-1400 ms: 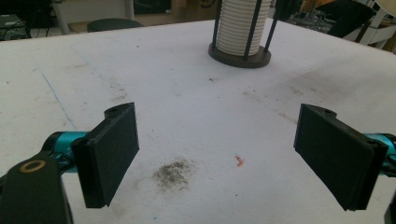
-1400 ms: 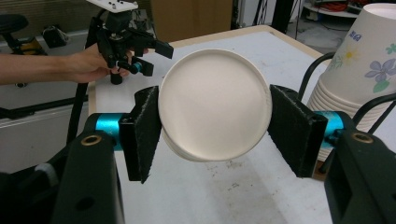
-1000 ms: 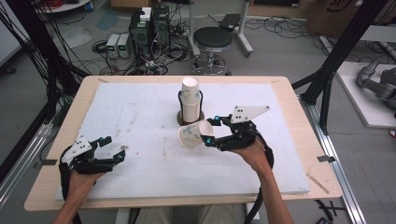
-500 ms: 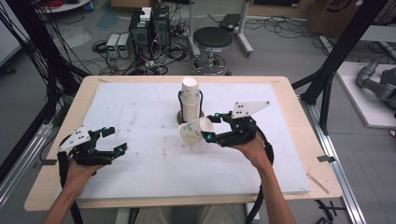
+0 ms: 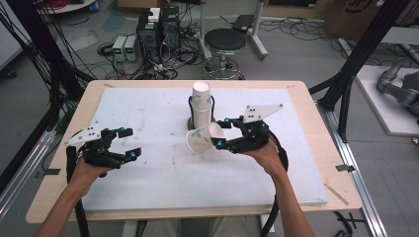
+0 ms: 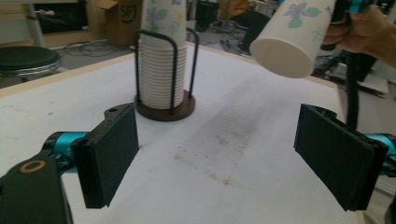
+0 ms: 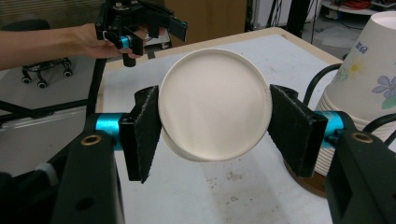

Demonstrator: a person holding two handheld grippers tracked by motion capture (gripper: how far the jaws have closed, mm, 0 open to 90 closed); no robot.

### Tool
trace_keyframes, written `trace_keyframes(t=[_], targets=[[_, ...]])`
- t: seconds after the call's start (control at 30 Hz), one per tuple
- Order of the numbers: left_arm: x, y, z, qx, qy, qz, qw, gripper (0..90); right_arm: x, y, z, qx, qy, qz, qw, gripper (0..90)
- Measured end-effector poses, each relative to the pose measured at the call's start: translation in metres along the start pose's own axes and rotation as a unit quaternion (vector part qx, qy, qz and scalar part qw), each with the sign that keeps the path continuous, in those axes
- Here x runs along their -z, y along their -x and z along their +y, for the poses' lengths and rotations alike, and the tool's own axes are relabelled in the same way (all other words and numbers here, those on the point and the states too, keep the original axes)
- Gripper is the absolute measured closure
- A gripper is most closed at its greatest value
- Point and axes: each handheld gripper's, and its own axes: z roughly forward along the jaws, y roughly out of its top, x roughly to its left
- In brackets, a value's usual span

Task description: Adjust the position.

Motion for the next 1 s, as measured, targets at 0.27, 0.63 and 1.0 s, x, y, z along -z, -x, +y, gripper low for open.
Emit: trace_keyframes(t=[0.27, 0.63, 1.0], targets=[[-0.017, 0.003, 0.016, -0.011, -0.007, -0.058, 0.9982, 13.9, -0.002, 0.000, 0.001, 0.003, 0.001, 0.011, 0.9999, 37.8], [-0.040, 0.011, 0.024, -0.018, -0.010, -0.104, 0.9943, 13.9, -0.004, -0.003, 0.005, 0.003, 0.008, 0.029, 0.9995, 37.8], [-0.067, 0.022, 0.035, -0.025, -0.007, -0.151, 0.9883, 13.9, -0.009, -0.007, 0.008, 0.009, 0.009, 0.043, 0.9990, 37.8]])
